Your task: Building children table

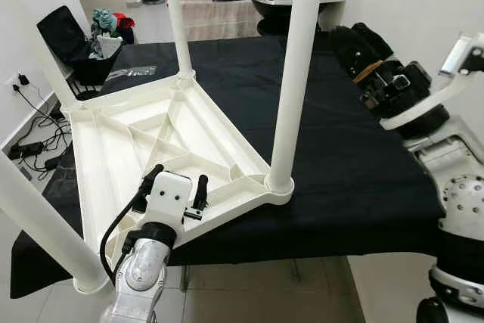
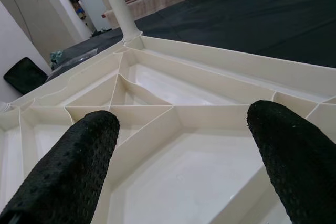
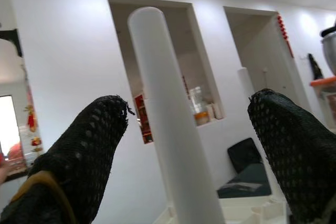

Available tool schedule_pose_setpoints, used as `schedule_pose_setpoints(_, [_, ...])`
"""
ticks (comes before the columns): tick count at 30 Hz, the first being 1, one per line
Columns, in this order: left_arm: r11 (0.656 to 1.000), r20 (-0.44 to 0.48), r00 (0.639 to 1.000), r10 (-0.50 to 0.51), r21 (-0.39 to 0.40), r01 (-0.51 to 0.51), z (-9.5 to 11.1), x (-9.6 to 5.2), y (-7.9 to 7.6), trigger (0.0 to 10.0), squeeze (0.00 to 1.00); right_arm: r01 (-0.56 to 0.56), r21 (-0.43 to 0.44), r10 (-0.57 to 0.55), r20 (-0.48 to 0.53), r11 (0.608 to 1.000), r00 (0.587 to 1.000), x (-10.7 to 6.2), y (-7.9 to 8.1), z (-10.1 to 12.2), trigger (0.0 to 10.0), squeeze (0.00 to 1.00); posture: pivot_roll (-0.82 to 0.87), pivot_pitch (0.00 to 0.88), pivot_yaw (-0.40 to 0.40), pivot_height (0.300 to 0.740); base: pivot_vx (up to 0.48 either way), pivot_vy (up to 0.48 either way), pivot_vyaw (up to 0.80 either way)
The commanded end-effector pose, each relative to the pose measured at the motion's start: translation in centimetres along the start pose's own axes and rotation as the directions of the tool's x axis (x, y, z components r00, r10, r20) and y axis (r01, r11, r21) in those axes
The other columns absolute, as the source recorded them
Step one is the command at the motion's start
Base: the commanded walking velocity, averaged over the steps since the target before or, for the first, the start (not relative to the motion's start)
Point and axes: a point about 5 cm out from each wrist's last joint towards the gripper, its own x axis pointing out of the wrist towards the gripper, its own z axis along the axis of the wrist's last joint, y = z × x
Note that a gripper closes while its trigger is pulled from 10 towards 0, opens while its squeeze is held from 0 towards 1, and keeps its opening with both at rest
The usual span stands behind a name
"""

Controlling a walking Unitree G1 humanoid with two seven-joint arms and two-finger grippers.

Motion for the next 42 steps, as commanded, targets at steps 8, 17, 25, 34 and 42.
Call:
schedule_pose_setpoints(8, [1.000, -0.013, 1.000, 0.012, 0.000, -0.012, -0.6, 0.0, 0.1, 10.0, 0.00, -0.046, -0.039, 0.046, -0.006, 0.998, 0.999, 1.8, 1.1, -0.1, 10.0, 0.00, 0.06, 0.054, 0.016, 0.740, 0.000, 0.000, 0.00])
schedule_pose_setpoints(17, [1.000, -0.003, 1.000, 0.016, -0.003, -0.016, -0.4, 0.1, 0.0, 10.0, 0.00, 0.050, -0.129, -0.055, -0.033, 0.990, 0.998, 3.0, 0.2, -0.7, 10.0, 0.00, 0.06, 0.043, 0.008, 0.740, 0.000, 0.000, 0.00])
schedule_pose_setpoints(25, [1.000, -0.004, 1.000, 0.024, -0.003, -0.024, -0.5, 0.0, 0.1, 10.0, 0.00, -0.022, -0.143, 0.003, -0.128, 0.990, 0.992, 3.5, 0.9, -2.8, 10.0, 0.00, 0.06, 0.040, 0.000, 0.740, 0.000, 0.000, 0.00])
schedule_pose_setpoints(34, [1.000, -0.006, 1.000, 0.027, -0.005, -0.027, -0.6, -0.1, 0.1, 10.0, 0.00, -0.071, -0.137, 0.038, -0.229, 0.988, 0.973, 3.5, 1.5, -5.7, 10.0, 0.00, 0.06, 0.043, -0.004, 0.740, 0.000, 0.000, 0.00])
schedule_pose_setpoints(42, [1.000, -0.006, 1.000, 0.030, -0.011, -0.030, -0.4, -0.2, 0.0, 10.0, 0.00, -0.006, -0.224, -0.074, -0.351, 0.975, 0.933, 3.1, 0.6, -9.6, 10.0, 0.00, 0.06, 0.054, -0.011, 0.740, 0.000, 0.000, 0.00])
